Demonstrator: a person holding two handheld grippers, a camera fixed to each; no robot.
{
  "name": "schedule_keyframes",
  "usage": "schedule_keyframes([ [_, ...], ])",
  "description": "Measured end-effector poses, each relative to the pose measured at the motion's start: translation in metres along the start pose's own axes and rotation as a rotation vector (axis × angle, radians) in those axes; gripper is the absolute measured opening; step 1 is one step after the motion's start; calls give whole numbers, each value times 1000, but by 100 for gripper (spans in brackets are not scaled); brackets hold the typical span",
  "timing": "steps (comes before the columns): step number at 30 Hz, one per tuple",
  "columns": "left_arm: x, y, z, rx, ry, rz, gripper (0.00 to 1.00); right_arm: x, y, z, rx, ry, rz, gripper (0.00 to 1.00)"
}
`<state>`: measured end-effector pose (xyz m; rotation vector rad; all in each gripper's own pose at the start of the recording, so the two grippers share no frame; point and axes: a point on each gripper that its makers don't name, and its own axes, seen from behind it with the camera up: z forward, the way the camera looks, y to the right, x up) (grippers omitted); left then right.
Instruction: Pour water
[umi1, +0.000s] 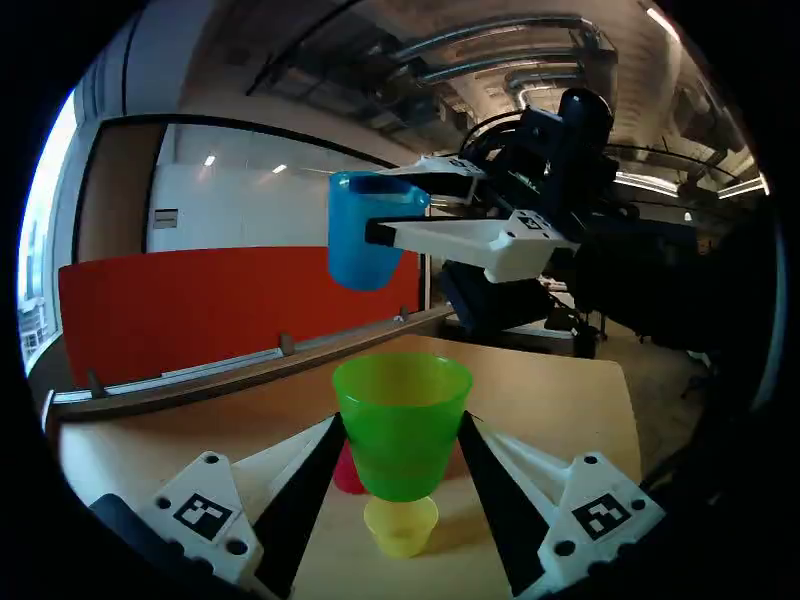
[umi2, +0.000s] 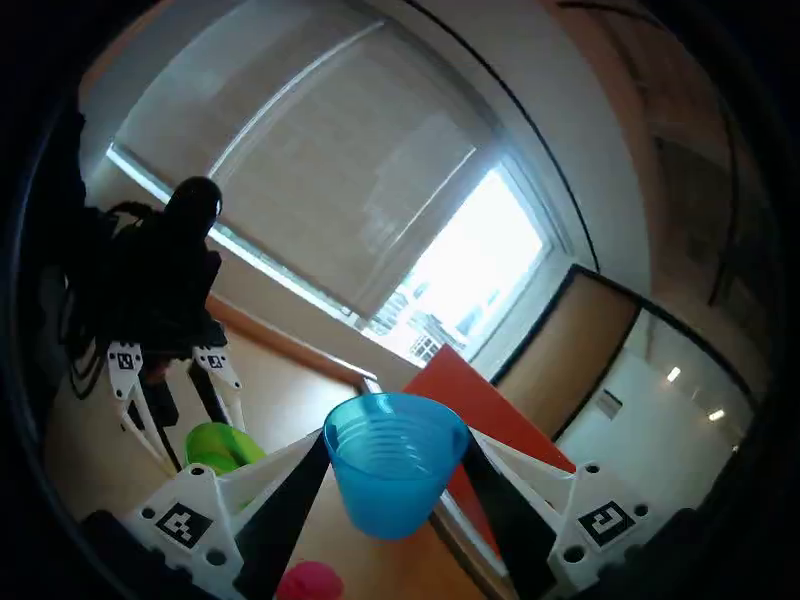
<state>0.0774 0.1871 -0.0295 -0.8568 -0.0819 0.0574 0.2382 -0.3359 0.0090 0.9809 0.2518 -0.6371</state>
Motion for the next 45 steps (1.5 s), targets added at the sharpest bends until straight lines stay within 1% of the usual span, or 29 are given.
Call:
schedule_keyframes([
  [3, 0, -1, -1, 3, -1, 1, 81, 2, -2, -2, 12, 9, 73, 92],
  [6, 1, -2, -1, 4, -1, 0, 81, 1, -4, -2, 23, 6, 158, 92],
  [11, 2, -2, -1, 6, -1, 2, 81, 1, -5, -3, 37, 2, 324, 92],
  [14, 1, -4, -1, 12, -1, 3, 81, 3, -6, -3, 47, 6, 412, 92],
  [19, 1, -7, -2, 22, 0, -2, 81, 4, -8, -5, 68, 14, 527, 92],
  [22, 1, -8, -3, 26, 1, -2, 80, 4, -8, -5, 75, 16, 575, 92],
  [24, 1, -8, -3, 27, 1, -2, 80, 3, -7, -6, 76, 17, 596, 92],
  [27, 1, -9, -4, 30, -1, -1, 81, 3, -7, -7, 77, 10, 607, 92],
  [33, 2, -11, -5, 34, -2, 0, 80, 2, -8, -9, 78, -7, 581, 92],
  [41, 4, -11, -7, 38, -2, 4, 81, 3, -7, -11, 76, -5, 580, 92],
  [45, 5, -13, -7, 43, -2, 4, 81, 4, -5, -11, 66, 0, 570, 93],
])
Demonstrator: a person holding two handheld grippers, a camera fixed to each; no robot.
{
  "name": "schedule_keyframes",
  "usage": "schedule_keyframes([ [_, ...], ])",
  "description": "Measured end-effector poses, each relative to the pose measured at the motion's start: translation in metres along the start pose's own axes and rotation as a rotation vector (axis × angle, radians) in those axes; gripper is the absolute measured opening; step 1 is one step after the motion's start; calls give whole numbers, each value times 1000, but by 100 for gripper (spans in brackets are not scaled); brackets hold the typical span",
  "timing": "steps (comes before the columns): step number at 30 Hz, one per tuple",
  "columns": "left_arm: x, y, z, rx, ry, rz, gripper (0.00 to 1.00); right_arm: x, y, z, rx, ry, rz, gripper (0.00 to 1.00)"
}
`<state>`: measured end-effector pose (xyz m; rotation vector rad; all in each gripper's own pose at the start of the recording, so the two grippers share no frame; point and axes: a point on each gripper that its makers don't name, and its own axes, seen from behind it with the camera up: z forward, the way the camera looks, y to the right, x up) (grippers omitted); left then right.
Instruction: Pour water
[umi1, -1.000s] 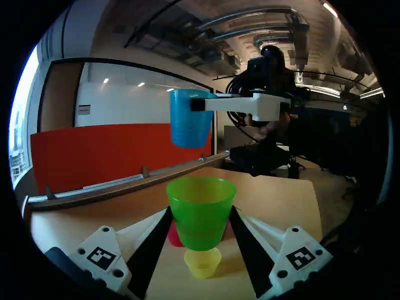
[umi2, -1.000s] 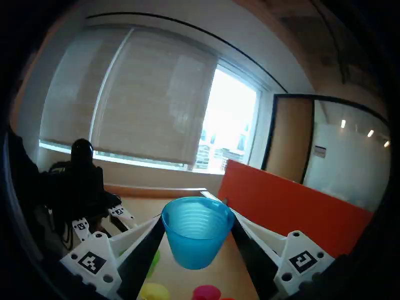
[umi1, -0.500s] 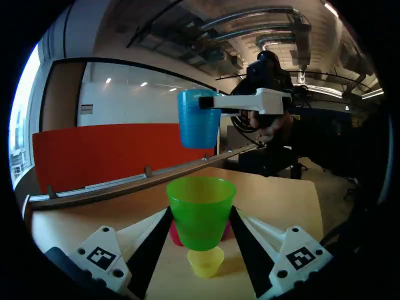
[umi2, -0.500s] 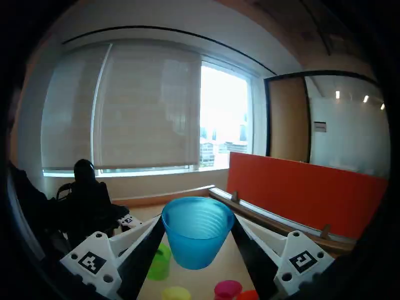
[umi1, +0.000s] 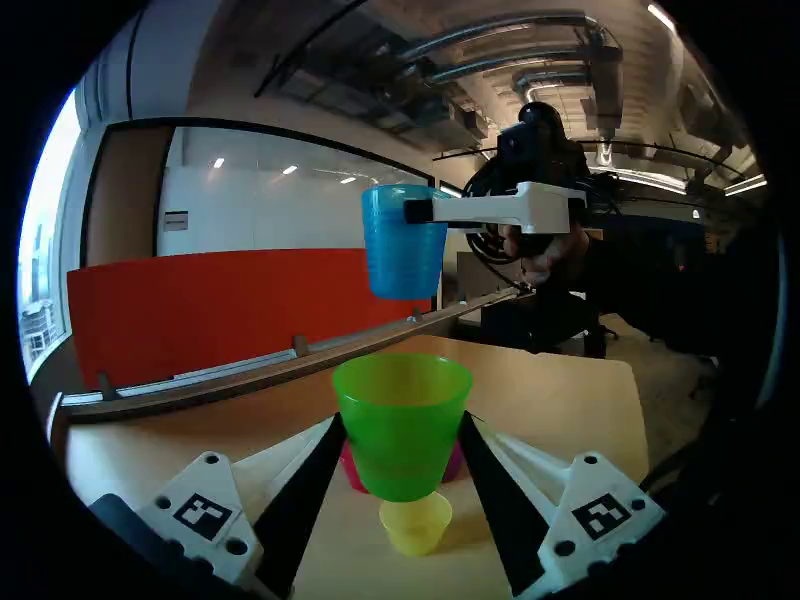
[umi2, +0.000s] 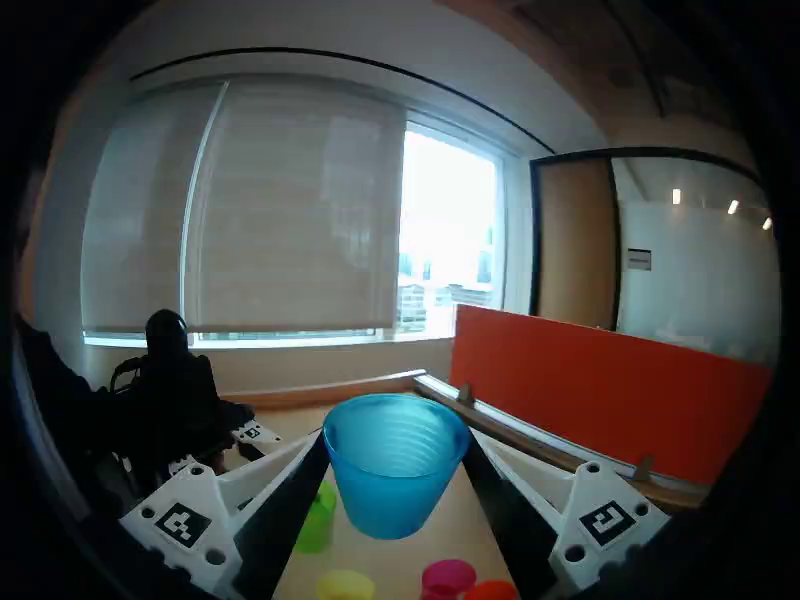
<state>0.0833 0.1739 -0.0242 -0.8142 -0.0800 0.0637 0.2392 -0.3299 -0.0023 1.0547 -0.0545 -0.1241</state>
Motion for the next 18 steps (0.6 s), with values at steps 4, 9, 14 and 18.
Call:
schedule_keyframes([
  [4, 0, -1, 0, 2, 0, -3, 81, 0, 0, -1, -9, 6, -10, 93],
  [9, 0, -1, -1, 4, -2, -4, 80, -1, 0, -4, -10, 10, -8, 94],
  [14, -2, -2, -3, 5, -16, 2, 80, -8, 0, -10, -9, 1, -2, 93],
  [18, -6, -3, -5, 6, -35, 6, 80, -18, 3, -16, -15, -18, 0, 94],
])
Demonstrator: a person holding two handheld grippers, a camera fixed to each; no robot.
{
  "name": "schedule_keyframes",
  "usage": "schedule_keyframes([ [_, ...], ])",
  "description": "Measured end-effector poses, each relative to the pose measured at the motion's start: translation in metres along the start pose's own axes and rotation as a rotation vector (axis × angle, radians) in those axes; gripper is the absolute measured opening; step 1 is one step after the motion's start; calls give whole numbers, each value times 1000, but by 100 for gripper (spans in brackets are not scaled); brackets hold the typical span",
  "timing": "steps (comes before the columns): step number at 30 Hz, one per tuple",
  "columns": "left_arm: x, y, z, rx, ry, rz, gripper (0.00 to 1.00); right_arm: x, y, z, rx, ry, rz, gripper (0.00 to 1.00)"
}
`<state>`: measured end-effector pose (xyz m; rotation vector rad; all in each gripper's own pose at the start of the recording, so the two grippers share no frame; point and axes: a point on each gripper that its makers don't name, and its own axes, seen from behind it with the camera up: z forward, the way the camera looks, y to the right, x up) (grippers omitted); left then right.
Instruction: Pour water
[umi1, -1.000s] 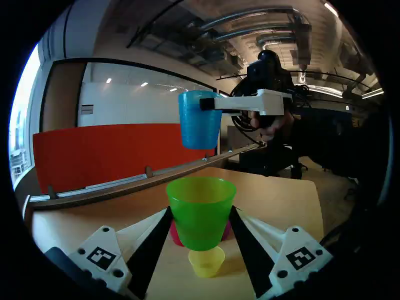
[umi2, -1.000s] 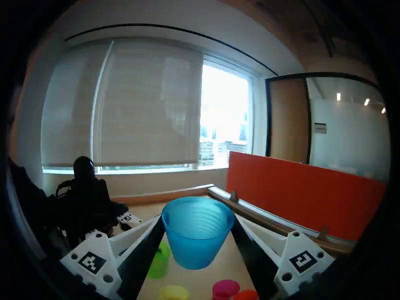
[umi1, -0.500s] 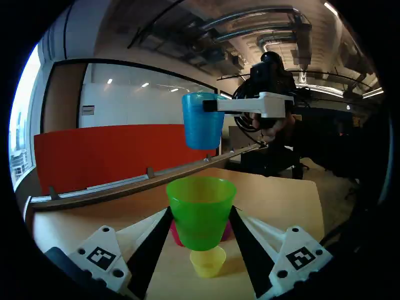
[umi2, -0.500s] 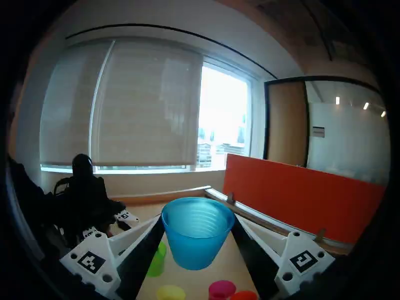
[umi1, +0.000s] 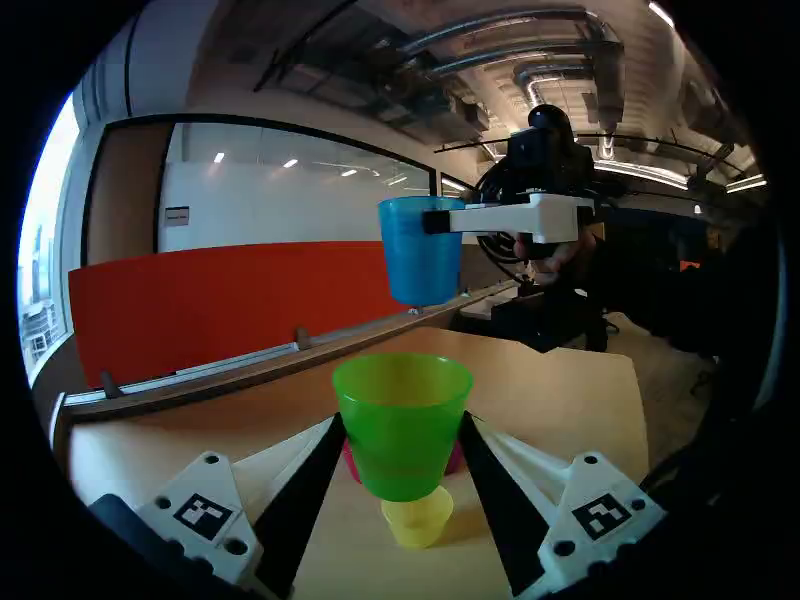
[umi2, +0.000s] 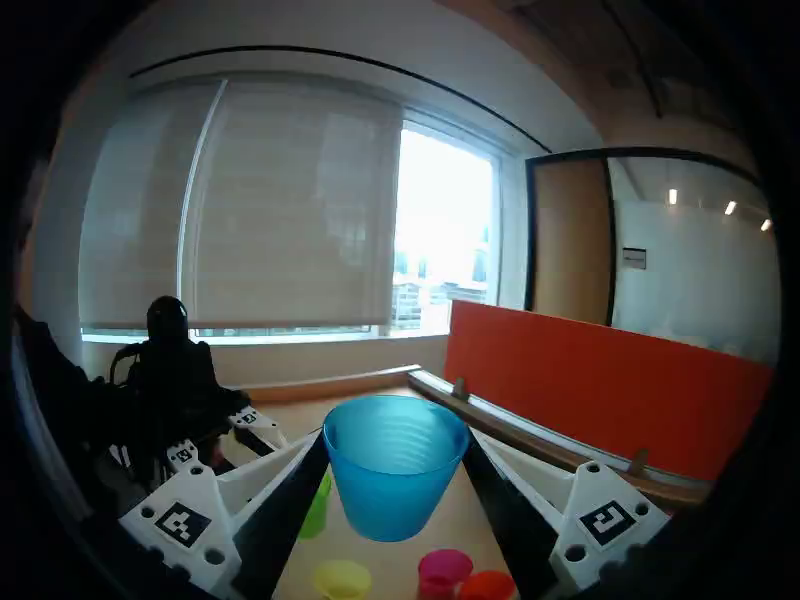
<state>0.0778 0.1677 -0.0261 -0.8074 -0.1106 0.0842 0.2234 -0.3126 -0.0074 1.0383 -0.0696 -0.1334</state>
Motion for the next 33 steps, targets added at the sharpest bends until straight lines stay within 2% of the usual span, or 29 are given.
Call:
schedule_keyframes([
  [19, -37, -3, -5, 0, -145, 31, 81, -64, -2, -29, 26, -108, 15, 94],
  [33, -61, -6, -7, -2, -231, 39, 81, -99, -9, -39, 56, -152, 24, 94],
])
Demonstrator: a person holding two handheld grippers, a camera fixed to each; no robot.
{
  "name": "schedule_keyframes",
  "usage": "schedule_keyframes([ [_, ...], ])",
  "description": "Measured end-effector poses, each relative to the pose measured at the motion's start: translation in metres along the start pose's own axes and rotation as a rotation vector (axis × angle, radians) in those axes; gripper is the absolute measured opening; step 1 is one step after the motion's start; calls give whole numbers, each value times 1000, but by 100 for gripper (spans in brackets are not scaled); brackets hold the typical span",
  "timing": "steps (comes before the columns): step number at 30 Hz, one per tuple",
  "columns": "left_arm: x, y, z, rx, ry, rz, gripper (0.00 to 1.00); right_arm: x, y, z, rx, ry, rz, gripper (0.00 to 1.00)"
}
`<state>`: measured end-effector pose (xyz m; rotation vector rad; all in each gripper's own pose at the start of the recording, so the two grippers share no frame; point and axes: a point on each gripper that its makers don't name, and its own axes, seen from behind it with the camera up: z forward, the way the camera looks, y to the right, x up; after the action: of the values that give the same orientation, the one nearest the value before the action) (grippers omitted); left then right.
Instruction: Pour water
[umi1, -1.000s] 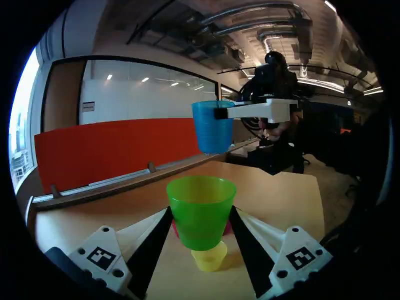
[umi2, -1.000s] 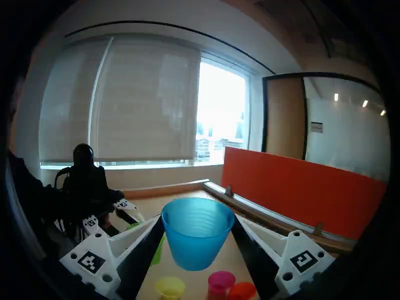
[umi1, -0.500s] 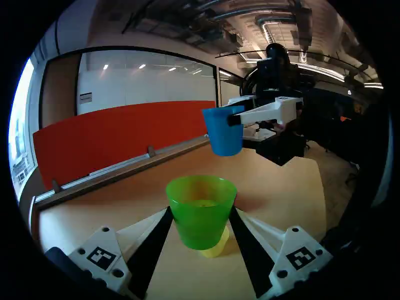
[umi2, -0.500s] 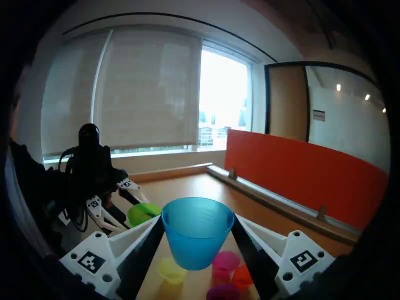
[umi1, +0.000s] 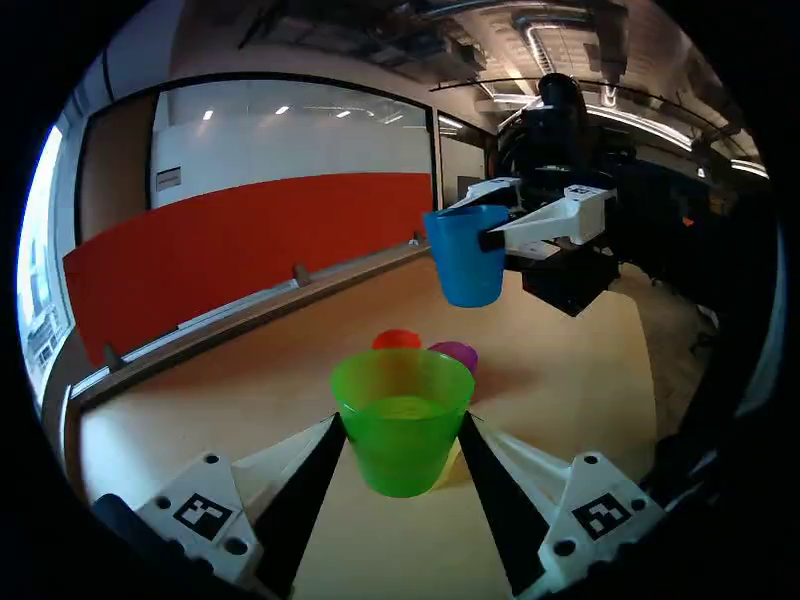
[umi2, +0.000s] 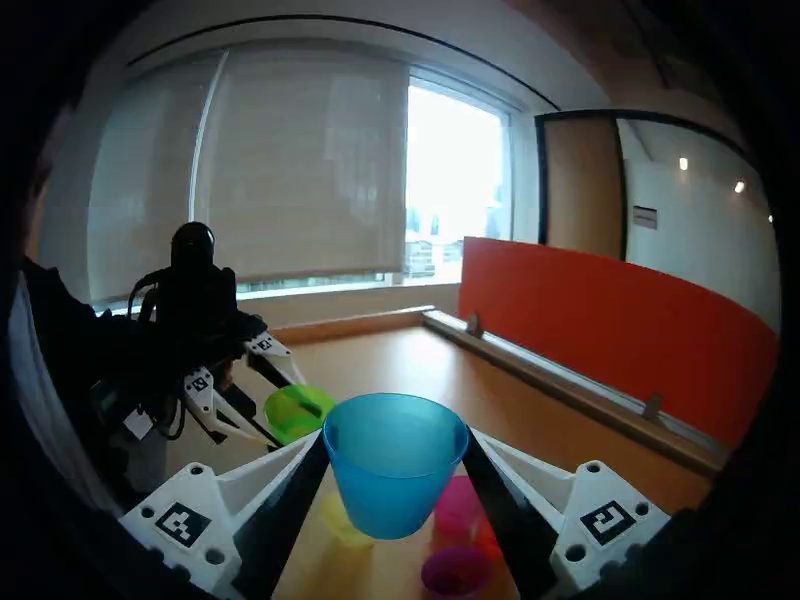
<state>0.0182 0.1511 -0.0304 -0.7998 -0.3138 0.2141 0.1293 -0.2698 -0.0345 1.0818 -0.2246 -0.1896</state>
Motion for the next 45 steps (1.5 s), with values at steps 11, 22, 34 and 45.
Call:
schedule_keyframes([
  [11, -19, 1, 3, -9, -69, 4, 81, -31, -4, 0, 21, -61, -15, 94],
  [22, -43, 1, 4, -22, -135, -1, 81, -61, -10, 4, 49, -135, -48, 94],
  [34, -66, 3, 6, -47, -206, 2, 80, -94, -17, 9, 85, -223, -77, 94],
  [45, -83, 4, 8, -70, -283, 30, 81, -122, -20, 11, 116, -299, -84, 94],
])
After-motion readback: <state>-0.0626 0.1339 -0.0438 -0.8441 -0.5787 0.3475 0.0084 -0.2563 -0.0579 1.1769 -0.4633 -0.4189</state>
